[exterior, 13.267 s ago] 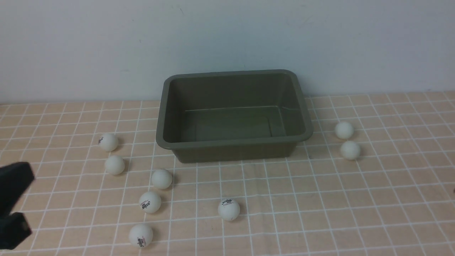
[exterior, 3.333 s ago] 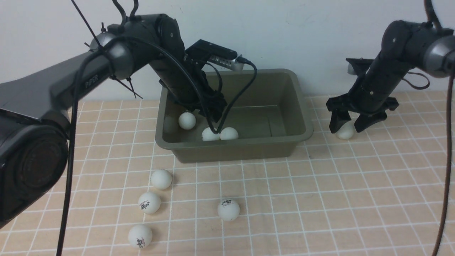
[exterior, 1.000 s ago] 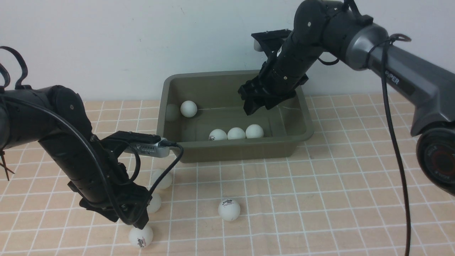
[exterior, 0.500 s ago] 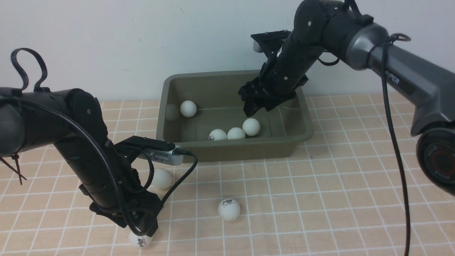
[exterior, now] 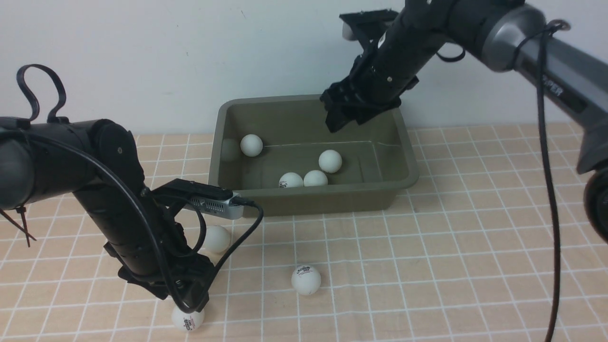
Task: Put the table tennis balls into the box on the light coffee tablecloth.
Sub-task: 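Reach for and grasp a ping pong ball on the table beside the basket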
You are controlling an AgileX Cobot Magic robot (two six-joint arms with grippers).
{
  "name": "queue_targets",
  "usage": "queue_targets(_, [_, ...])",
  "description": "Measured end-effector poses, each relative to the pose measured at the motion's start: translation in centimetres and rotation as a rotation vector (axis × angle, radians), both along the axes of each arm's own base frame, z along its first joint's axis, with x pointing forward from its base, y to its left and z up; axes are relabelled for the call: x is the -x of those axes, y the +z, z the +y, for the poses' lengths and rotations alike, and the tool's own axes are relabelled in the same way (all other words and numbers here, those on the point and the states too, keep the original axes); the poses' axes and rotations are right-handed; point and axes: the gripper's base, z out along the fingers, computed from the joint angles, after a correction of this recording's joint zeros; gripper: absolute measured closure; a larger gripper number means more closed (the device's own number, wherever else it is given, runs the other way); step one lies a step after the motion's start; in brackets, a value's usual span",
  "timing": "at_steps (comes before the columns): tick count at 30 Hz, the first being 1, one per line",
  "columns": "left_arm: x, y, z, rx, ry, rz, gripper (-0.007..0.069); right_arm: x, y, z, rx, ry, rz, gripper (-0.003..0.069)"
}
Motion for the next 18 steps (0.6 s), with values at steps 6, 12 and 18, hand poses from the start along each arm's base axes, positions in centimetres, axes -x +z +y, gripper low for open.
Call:
queue_targets(6, [-0.1,-0.3,0.0,-0.002,0.0,0.009,0.0211,1.2,3.4,-0.5,-0.025,0.001,-0.062,0.0253])
queue_targets(12, [-0.2,-0.7,0.0,-0.004,0.003,0.011,0.0211,3.1,7.9,-1.3,-0.063,-0.006,-0.142,0.0253])
queue_targets(18, [-0.5,-1.6,-0.1,-0.01,0.005,0.03,0.0211,5.9,13.0,-2.5,-0.109,-0.01,-0.237,0.0253])
